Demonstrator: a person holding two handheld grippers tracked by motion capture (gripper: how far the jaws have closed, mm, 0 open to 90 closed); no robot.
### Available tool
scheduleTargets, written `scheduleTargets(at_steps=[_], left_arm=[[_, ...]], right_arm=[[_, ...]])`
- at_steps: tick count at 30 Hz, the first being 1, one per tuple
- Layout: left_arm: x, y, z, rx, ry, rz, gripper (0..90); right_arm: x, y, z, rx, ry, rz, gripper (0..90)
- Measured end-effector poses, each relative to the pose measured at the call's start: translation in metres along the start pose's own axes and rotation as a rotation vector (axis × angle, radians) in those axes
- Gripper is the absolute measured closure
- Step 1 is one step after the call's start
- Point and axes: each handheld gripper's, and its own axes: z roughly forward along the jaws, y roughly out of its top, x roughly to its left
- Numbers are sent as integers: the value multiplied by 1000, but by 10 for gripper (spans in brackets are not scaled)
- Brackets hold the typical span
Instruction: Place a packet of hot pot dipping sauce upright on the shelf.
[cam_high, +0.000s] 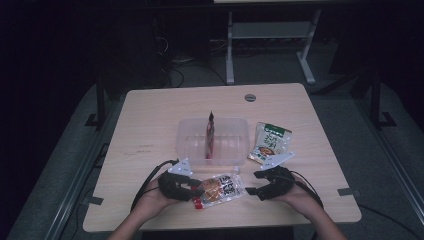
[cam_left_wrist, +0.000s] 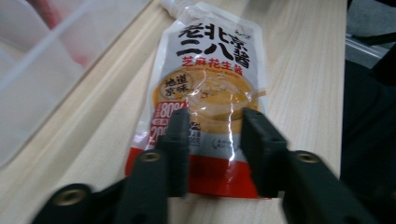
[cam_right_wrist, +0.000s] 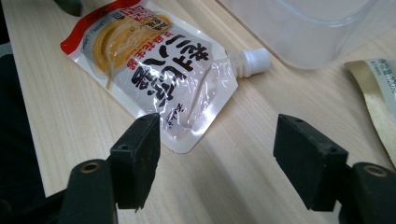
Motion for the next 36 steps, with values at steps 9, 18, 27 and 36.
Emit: scheduleTargets(at_steps=[9,18,27,36], left_arm=[[0,-5,7,49,2,-2,853],[0,-9,14,94,16,6,897],[-1,-9,15,98,20,-2,898],[0,-10,15,94,15,-10,898]], right_arm=[[0,1,7,3,34,27,284],[-1,6,18,-4,97,49,271],[4,12,32,30,128,49,267],[7,12,38,37,152,55,269]])
